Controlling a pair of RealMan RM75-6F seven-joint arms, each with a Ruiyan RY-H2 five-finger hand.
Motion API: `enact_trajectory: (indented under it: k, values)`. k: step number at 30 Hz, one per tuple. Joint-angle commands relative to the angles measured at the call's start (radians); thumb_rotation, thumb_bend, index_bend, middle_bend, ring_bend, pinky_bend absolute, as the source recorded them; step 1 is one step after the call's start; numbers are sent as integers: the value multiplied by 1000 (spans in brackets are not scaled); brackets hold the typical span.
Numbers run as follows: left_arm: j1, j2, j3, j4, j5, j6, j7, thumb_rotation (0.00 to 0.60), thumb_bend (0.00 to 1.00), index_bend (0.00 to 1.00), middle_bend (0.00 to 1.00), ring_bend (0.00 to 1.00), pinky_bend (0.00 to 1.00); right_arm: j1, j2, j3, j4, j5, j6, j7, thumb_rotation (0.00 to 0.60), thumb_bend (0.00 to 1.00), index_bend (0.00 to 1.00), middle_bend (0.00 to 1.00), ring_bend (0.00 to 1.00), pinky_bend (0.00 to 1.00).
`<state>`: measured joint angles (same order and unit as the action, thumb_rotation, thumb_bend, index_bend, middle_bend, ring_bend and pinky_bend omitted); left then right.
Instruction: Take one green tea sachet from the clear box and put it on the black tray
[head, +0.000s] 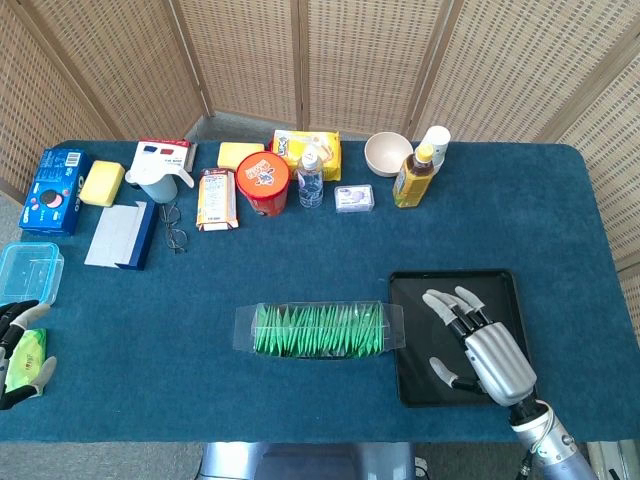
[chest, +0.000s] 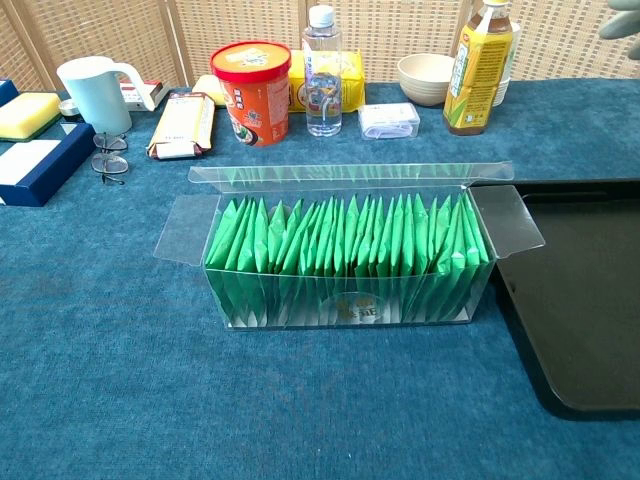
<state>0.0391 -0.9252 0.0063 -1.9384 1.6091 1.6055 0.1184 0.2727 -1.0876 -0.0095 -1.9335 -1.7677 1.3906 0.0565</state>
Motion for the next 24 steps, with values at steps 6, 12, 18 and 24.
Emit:
enact_trajectory:
  k: [6, 12, 18, 24]
  values:
    - [-12, 13, -14, -2, -6, -4, -5, 600, 301, 188, 184, 146, 247, 58, -1, 18, -42, -49, -45, 44, 600, 350, 32, 102, 123, 81]
    - [-23, 28, -27, -8, 0, 0, 0, 600, 300, 188, 184, 146, 247, 111, -16, 36, -66, -49, -120, 13, 600, 346, 33, 102, 122, 81]
    - [-25, 30, -25, -16, -8, -9, 7, 600, 300, 188, 184, 146, 247, 138, -38, 56, -79, -20, -151, -3, 600, 346, 29, 98, 110, 81]
    - [-26, 47, -33, -27, -4, 5, 15, 600, 300, 188, 184, 146, 247, 192, -115, 87, -107, 39, -242, -111, 600, 345, 25, 87, 92, 81]
